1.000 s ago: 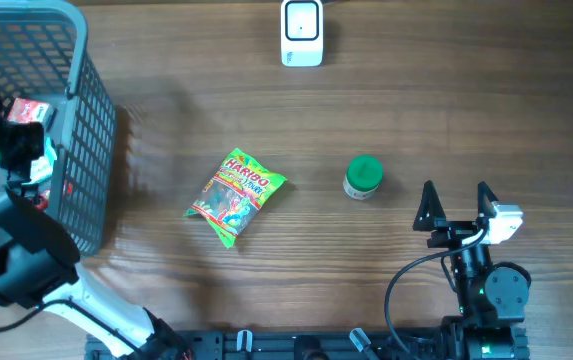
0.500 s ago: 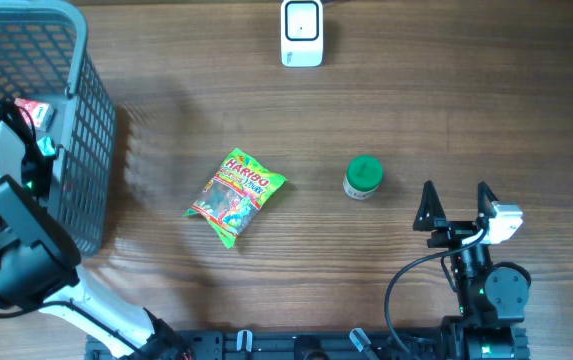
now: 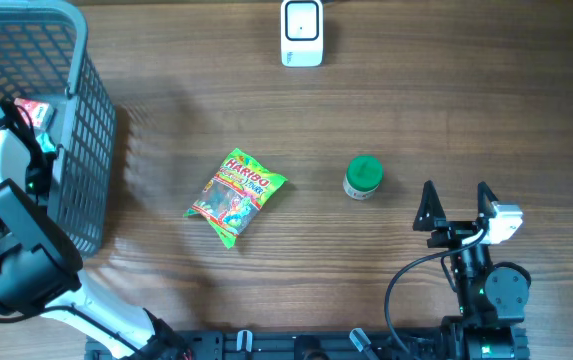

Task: Scan the item barcode
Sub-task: 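Reach the left gripper into the basket and grasp the red Nescafe stick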

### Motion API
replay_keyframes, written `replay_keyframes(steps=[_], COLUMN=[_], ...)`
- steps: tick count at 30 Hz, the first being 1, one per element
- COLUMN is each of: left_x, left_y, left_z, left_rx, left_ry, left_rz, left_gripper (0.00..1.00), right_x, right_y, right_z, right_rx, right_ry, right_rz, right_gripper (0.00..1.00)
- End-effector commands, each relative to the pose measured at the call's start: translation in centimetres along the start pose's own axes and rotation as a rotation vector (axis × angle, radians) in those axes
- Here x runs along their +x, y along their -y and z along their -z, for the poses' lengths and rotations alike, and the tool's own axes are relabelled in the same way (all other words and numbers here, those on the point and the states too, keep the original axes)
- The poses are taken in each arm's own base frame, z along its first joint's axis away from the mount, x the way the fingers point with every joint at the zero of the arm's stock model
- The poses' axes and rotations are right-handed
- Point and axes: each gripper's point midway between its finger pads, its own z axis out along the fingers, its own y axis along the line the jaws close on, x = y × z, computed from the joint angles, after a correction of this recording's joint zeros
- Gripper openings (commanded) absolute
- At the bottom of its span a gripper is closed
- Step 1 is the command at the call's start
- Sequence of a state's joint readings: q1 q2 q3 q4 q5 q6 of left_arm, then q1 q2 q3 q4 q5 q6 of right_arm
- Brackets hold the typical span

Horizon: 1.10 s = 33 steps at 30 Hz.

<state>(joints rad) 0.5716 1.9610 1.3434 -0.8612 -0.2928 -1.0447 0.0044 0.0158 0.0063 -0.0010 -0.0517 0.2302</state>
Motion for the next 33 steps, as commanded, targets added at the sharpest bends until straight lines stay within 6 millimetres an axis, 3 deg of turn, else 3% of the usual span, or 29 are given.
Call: replay_keyframes(steps=[1,10,11,13,15,16,20,22,24,25,33], left_x=[1.5,1.0,0.9,0.5,1.0,1.8,3.1,3.1,2.8,2.6,1.5], left_y=[-1.6,-0.8,-0.7,-0.7,-1.3,-1.9,-4.4,-4.5,-4.0,-3.7,-1.0], left_z=[-1.5,0.1,0.7,2.2,3.5,3.8,3.7,3.8,3.9,3.9,3.6], left_rx=[-0.049,0.015,0.032,0.064,0.073,0.054,-0.045,-0.048,-0.026,-0.011,0.095], left_ry=[-0.05,-0.048,-0.047,-0.04,-0.069,-0.108,-0.158,-0.159,-0.149,-0.142,-0.099], left_rz=[-0.029,-0.01,-0.006,0.003,0.001,0.005,0.023,0.02,0.024,0.028,0.02], left_gripper=[1.0,0.99,0.94,0.74,0.33,0.21,0.04,0.2,0.88,1.0,1.0], right_x=[-0.1,-0.1,-0.1,-0.1,-0.1,-0.1,-0.1,-0.1,-0.1,-0.1,-0.1], right_y=[0.0,0.0,0.0,0.0,0.0,0.0,0.0,0.0,0.0,0.0,0.0], right_z=[0.0,0.0,0.0,0.0,0.0,0.0,0.0,0.0,0.0,0.0,0.0], right_rx=[0.001,0.001,0.001,0.001,0.001,0.001,0.001,0.001,0.001,0.001,0.001], right_ry=[0.007,0.007,0.007,0.007,0.007,0.007,0.007,0.007,0.007,0.007,0.007], right_rz=[-0.008,-0.008,-0.008,-0.008,-0.008,-0.008,-0.008,-0.008,-0.008,-0.008,-0.008], right_gripper=[1.0,1.0,1.0,1.0,1.0,1.0,1.0,1.0,1.0,1.0,1.0])
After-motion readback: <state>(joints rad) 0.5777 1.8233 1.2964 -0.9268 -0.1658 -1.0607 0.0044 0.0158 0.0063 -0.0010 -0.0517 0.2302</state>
